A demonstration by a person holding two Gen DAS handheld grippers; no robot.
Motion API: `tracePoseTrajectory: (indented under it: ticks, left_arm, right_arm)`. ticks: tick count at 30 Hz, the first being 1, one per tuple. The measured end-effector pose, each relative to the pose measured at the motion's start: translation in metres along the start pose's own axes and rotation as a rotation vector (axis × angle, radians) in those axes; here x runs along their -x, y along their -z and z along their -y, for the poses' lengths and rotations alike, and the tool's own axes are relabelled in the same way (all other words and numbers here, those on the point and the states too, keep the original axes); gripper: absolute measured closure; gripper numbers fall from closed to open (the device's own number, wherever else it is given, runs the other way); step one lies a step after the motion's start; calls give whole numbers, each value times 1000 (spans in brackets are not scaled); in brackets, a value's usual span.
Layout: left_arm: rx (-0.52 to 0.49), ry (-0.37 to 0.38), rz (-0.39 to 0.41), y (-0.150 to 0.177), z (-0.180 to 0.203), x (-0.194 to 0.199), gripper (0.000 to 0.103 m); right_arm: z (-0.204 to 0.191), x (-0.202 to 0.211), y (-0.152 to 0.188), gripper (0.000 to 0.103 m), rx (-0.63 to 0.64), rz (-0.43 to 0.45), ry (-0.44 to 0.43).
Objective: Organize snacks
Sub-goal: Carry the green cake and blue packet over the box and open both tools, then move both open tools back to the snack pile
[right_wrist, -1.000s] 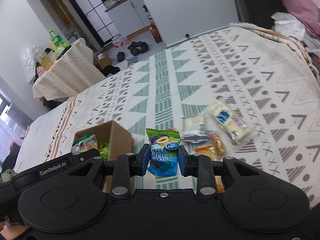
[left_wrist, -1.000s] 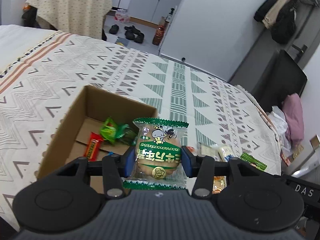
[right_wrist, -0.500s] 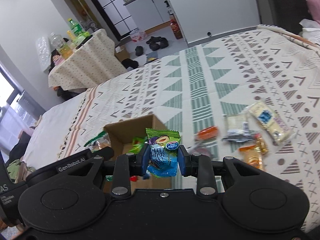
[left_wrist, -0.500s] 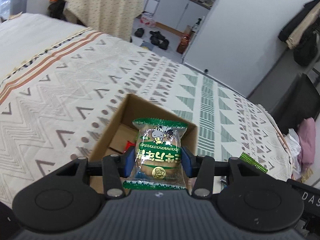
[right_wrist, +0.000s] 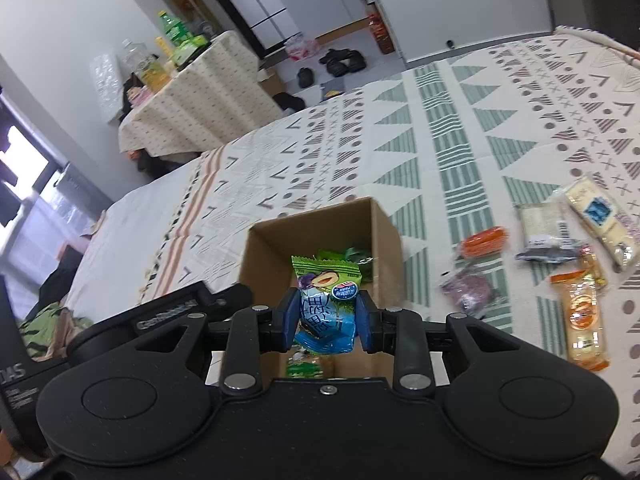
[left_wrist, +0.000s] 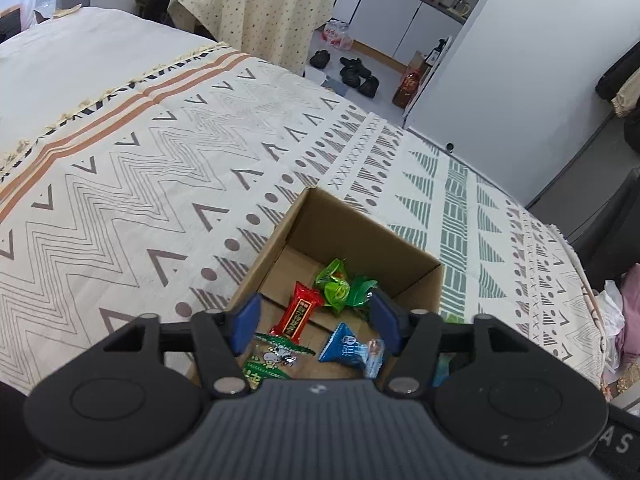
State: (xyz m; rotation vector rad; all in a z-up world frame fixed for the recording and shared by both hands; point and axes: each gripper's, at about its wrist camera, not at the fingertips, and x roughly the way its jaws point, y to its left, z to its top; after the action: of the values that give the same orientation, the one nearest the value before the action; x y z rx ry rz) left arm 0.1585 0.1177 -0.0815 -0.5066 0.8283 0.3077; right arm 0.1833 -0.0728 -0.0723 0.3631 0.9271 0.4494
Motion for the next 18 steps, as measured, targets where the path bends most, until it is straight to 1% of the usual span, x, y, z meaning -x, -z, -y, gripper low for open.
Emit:
tracePoseTrajectory:
  ticks: [2,3,5,11,13,16,18]
  left_arm:
    - [-2,-13,3,1,1,0,27]
    - [-1,-15,4,1,1,0,26]
    - [-4,-16,1,2,3,-1,22]
    - [-32,2,-32,11,16,-6,15]
    - [-50,15,-44,15,22,-7,15]
    - [-77,13,-39,21,32,-5,13]
    - [-92,17,-41,25,39,-5,11]
  right_arm:
    - [2,0,0,69,-16,-14,-11]
    - [3,0,-1,63,-23,-16,-9]
    - [6,4,-1,59,-20,-7,1]
    - [33,20,0,50,-43,18,62]
    - [46,26,2,47,-56,23,85]
    - [64,34,5,45,-77,29,115]
    - [74,41,7,41,-85,38,135]
